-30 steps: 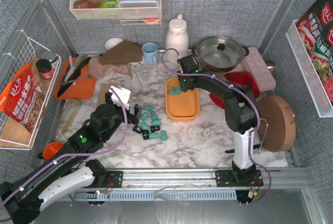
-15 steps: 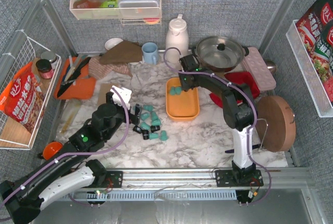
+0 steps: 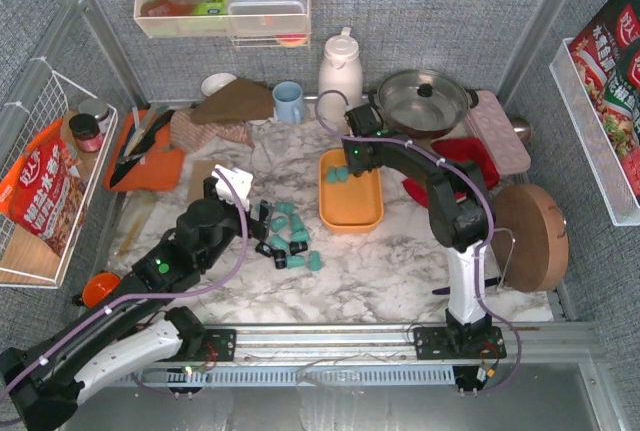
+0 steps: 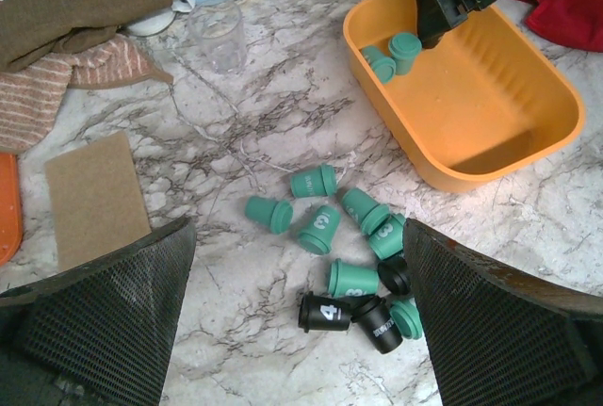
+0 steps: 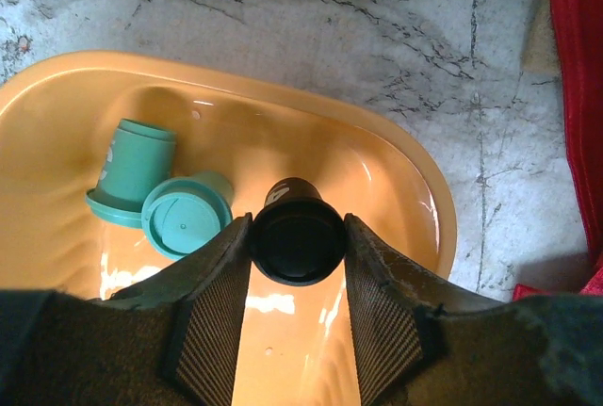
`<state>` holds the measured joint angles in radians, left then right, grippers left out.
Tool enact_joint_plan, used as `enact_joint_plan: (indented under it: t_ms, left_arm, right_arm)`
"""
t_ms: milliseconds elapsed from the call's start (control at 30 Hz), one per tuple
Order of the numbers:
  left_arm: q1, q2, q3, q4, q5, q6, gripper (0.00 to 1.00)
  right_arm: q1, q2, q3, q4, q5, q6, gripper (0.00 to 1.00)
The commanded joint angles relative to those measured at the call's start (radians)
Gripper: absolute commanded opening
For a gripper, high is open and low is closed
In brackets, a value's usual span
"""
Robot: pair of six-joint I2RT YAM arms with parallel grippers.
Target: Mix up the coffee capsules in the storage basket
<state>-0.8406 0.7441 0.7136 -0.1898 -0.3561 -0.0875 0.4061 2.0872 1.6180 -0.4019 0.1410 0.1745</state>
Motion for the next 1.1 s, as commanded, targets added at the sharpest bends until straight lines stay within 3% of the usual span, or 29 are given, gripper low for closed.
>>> enact_joint_plan:
  t_ms: [0,500,800,1067]
  left_arm:
    - [0.001,-0.002,0.001,0.001,0.005,-0.006,0.99]
    - [0.001,0.002,-0.002,0.005,0.009,-0.009,0.99]
    - [0.001,0.098,-0.001,0.034,0.025,-0.073,0.99]
    - [0.003,0.251,-0.041,0.049,0.001,-0.268,0.99]
  right_arm:
    - [-0.001,-0.002,0.013,-0.013,-0.003,0.003,0.48]
    - [-0.002,-0.051,0.016,-0.049,0.012,-0.014,0.54]
    - [0.009,-0.213,-0.037,-0.097,0.049,-0.063,0.57]
    - [0.046,-0.464,-0.257,-0.085,0.011,-0.060,0.54]
